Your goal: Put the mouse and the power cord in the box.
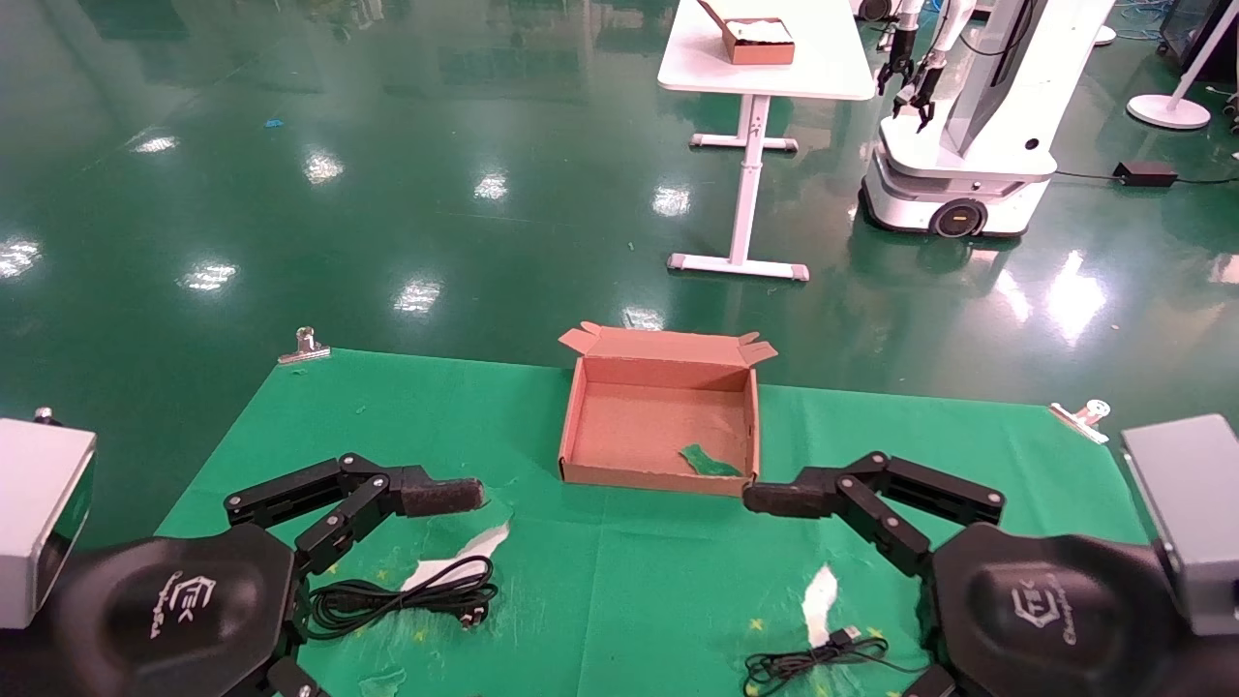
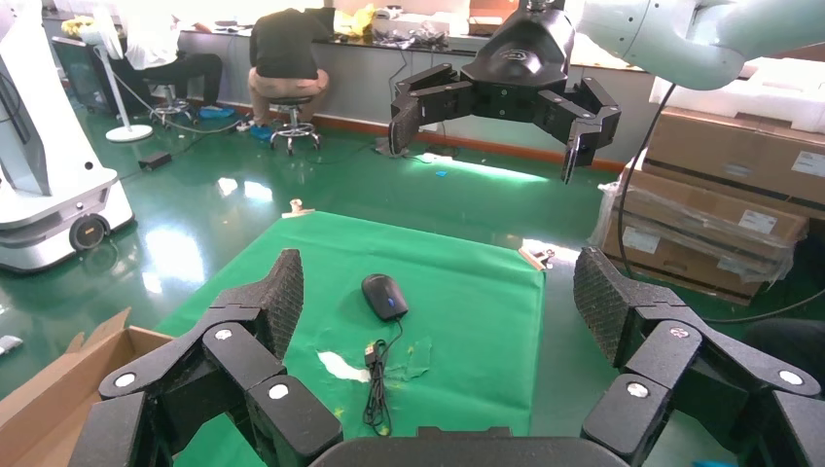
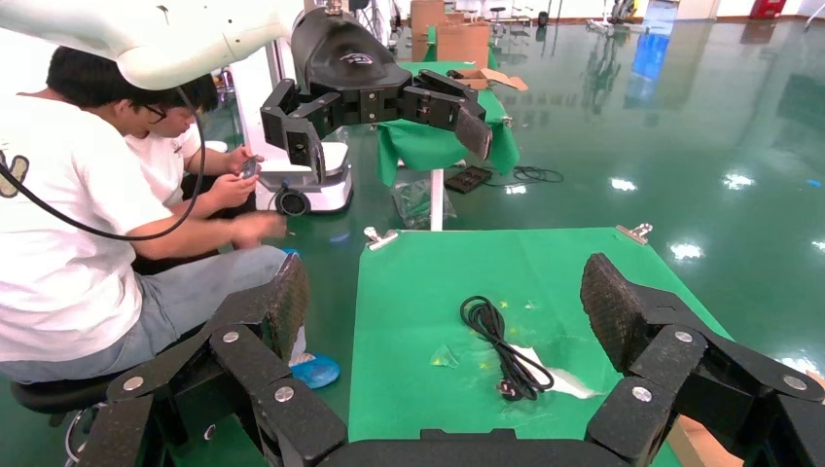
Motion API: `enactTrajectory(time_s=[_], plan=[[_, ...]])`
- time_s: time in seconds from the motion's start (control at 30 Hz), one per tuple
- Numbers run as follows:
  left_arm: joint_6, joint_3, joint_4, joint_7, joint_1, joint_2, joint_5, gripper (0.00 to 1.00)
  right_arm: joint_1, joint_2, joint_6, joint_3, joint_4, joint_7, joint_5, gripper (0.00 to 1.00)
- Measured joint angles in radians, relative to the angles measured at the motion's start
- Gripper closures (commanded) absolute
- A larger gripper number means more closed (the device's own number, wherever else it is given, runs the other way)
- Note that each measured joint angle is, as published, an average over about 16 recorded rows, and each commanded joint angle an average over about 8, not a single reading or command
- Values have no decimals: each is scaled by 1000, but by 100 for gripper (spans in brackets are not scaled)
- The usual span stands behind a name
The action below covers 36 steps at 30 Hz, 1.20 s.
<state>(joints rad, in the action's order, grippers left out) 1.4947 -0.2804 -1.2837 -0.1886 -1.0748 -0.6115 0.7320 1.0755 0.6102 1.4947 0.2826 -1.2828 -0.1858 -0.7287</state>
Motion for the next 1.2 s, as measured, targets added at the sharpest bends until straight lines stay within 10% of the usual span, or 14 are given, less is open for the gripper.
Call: enactTrajectory(time_s=[0.53, 1.2], plan=[[-5, -21, -17, 5, -12, 10, 68, 0, 2, -14, -5, 19, -3, -29, -38, 0], [-53, -274, -66, -93, -224, -83, 736, 0, 175, -30, -35, 204, -41, -297, -468, 0]])
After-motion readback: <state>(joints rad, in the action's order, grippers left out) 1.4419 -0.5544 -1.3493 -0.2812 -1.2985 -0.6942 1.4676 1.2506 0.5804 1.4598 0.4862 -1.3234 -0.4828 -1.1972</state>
